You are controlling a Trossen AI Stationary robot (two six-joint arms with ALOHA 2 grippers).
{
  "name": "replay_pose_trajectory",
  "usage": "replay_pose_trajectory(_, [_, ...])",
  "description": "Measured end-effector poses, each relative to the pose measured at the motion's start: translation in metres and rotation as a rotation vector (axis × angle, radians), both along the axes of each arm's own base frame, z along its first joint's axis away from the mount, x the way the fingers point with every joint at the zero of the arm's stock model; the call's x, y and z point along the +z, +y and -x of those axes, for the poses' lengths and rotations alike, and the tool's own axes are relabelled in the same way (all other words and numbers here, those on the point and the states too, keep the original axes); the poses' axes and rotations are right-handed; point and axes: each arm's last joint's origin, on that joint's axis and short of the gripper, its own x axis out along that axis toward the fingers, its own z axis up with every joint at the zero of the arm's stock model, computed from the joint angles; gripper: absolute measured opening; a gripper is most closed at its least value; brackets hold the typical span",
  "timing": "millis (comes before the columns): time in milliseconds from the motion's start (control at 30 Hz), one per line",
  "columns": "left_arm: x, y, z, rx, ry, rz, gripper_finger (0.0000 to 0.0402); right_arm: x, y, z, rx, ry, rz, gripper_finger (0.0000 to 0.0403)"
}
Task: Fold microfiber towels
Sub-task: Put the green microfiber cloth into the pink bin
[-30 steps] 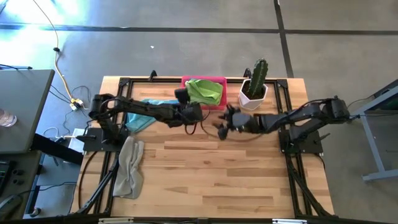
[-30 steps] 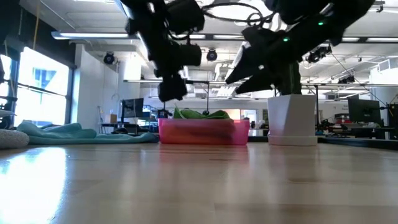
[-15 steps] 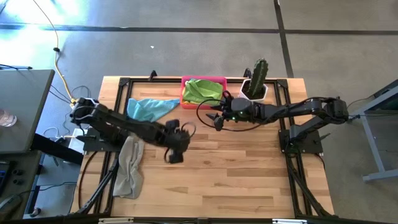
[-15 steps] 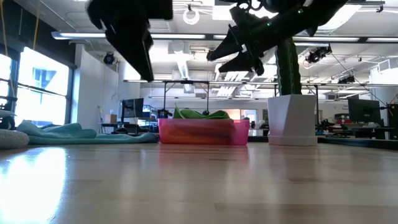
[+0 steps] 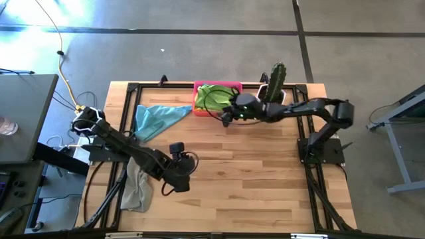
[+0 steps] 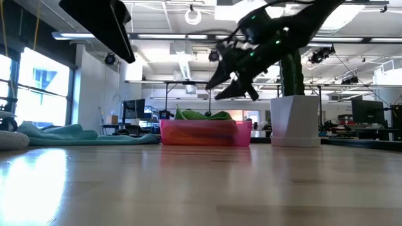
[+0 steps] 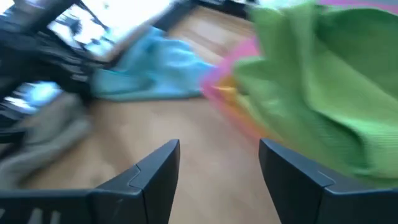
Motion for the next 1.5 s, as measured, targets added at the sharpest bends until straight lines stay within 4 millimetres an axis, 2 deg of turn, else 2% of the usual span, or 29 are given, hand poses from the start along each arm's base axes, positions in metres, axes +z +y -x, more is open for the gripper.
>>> replay_pose_trajectory(100, [0.000,-0.001,0.002,0.003,0.004,-0.004,0.0186,-0.006,-0.011,-0.014,-0.012,0.140,0.010,0.0211])
replay_pose_trajectory(233, [-0.001,0.001,0.004,0.009,0.029,-0.024,0.0186,-0.003,-0.020,-0.034,-0.005,0.273,0.028,0.0211])
replay_pose_trajectory(333, [-0.001,0.002,0.006,0.014,0.049,-0.050,0.0186,-0.007,-0.025,-0.041,0.002,0.366,0.031,0.0211])
replay_pose_trajectory(433, [-0.001,0.003,0.008,0.017,0.061,-0.066,0.0186,-0.001,-0.030,-0.046,-0.026,0.389,0.069,0.0211])
replay_pose_trajectory(733, [-0.002,0.006,0.011,0.034,0.086,-0.135,0.0186,0.006,-0.068,-0.034,-0.264,0.462,0.212,0.0211])
replay_pose_trajectory(867, [-0.001,0.008,0.013,0.045,0.087,-0.185,0.0186,0.010,-0.085,-0.023,-0.450,0.614,0.449,0.0207])
replay_pose_trajectory(967, [-0.001,0.009,0.015,0.051,0.105,-0.210,0.0186,0.012,-0.093,-0.018,-0.457,0.668,0.502,0.0200])
replay_pose_trajectory(1100, [-0.002,0.010,0.017,0.060,0.123,-0.219,0.0186,0.017,-0.082,-0.022,-0.297,0.561,0.384,0.0189])
replay_pose_trajectory(1233, [-0.002,0.012,0.021,0.063,0.154,-0.242,0.0186,0.021,-0.060,-0.031,-0.019,0.425,0.213,0.0177])
replay_pose_trajectory(1333, [-0.002,0.013,0.022,0.069,0.164,-0.264,0.0186,0.022,-0.043,-0.036,0.116,0.386,0.155,0.0170])
replay_pose_trajectory(1500, [-0.002,0.013,0.022,0.069,0.167,-0.266,0.0186,0.018,-0.025,-0.042,0.207,0.394,0.129,0.0167])
